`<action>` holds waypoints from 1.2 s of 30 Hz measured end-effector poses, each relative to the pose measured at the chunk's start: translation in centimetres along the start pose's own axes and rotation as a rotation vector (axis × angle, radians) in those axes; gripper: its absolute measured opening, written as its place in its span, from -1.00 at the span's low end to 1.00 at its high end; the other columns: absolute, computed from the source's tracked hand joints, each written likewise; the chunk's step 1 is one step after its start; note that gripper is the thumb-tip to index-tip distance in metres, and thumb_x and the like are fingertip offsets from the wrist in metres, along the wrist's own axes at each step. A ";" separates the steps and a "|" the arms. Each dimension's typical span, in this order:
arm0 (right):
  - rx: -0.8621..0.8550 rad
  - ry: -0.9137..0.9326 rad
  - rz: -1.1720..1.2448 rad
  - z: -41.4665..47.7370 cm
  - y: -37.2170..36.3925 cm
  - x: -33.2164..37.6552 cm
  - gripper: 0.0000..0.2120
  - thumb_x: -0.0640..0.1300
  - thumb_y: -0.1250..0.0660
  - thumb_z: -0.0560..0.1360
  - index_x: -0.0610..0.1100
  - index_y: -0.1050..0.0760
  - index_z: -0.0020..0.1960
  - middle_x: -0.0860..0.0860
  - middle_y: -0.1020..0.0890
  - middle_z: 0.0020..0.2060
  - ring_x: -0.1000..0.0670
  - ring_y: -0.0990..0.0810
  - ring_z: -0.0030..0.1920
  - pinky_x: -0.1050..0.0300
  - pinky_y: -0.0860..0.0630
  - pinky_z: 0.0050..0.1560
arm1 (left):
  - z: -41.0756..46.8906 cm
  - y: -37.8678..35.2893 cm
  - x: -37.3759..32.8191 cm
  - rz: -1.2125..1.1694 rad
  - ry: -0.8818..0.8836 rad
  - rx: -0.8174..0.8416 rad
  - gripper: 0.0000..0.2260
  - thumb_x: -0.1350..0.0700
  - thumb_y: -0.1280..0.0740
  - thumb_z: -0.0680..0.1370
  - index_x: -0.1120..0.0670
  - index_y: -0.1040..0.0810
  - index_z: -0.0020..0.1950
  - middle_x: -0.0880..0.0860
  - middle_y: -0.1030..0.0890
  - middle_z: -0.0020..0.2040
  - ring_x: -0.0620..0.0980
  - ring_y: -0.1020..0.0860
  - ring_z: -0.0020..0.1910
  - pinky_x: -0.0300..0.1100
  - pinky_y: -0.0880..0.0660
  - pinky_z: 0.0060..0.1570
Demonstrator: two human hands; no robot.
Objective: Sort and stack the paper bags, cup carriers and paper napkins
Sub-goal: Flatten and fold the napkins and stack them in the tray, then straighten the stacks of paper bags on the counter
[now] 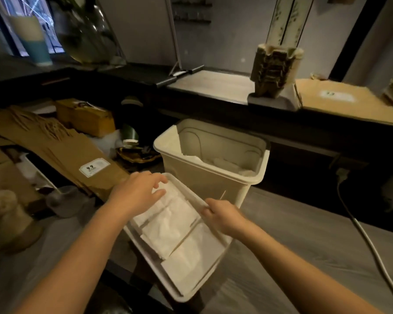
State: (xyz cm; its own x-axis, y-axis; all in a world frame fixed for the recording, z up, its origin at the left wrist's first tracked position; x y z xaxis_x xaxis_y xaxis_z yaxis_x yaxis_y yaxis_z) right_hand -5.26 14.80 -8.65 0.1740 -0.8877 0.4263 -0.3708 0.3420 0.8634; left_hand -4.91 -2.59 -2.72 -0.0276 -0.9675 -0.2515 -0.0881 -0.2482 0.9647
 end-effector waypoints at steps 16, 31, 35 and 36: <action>-0.336 -0.142 0.726 -1.1 18.3 3.3 -0.82 -0.04 -0.10 0.61 -0.07 -0.44 0.07 -0.03 -0.54 -0.01 -0.08 -0.54 0.04 -0.02 -0.52 0.07 | 4.5 16.4 -3.9 -0.379 0.085 -0.263 -0.52 -0.03 -0.23 0.58 -0.15 -0.15 0.47 0.01 -0.01 0.50 0.13 -0.19 0.41 0.03 -0.33 0.24; -0.332 -0.150 0.953 8.5 26.9 2.7 -0.76 -0.07 -0.23 0.58 -0.22 -0.47 0.13 -0.04 -0.53 -0.22 0.05 -0.50 -0.28 0.25 -0.50 -0.36 | 21.0 22.1 -8.0 -0.442 -0.092 -0.144 -0.67 0.25 -0.12 0.59 0.07 -0.47 0.32 0.09 -0.51 0.20 0.08 -0.50 0.08 -0.12 -0.42 -0.04; -0.317 -0.170 1.034 11.8 27.1 1.5 -0.73 -0.11 -0.23 0.57 -0.27 -0.46 0.17 -0.06 -0.46 -0.25 0.05 -0.43 -0.33 0.27 -0.49 -0.44 | 26.1 21.5 -7.8 -0.361 -0.094 -0.085 -0.62 0.26 -0.07 0.60 0.06 -0.42 0.38 0.11 -0.53 0.22 0.07 -0.52 0.09 -0.12 -0.44 0.03; -0.318 -0.179 1.056 12.8 27.2 1.1 -0.72 -0.12 -0.23 0.57 -0.28 -0.45 0.19 -0.06 -0.45 -0.26 0.05 -0.42 -0.34 0.26 -0.49 -0.42 | 27.2 21.2 -7.7 -0.344 -0.094 -0.071 -0.63 0.25 -0.06 0.60 0.06 -0.44 0.37 0.11 -0.53 0.22 0.07 -0.52 0.10 -0.12 -0.44 0.04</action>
State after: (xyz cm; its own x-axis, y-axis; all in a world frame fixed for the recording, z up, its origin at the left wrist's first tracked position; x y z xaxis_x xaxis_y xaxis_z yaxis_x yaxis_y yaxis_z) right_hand -26.79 19.22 11.82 -0.2338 -0.1280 0.9638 0.0000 0.9913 0.1316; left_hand -33.69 0.98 17.52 -0.1002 -0.8189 -0.5652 -0.0387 -0.5644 0.8246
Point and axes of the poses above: each hand's wrist, its own z-axis towards the middle knuckle, its own y-axis out of the back of the hand, x = y × z, the point moved 8 cm from there along z, towards the middle knuckle
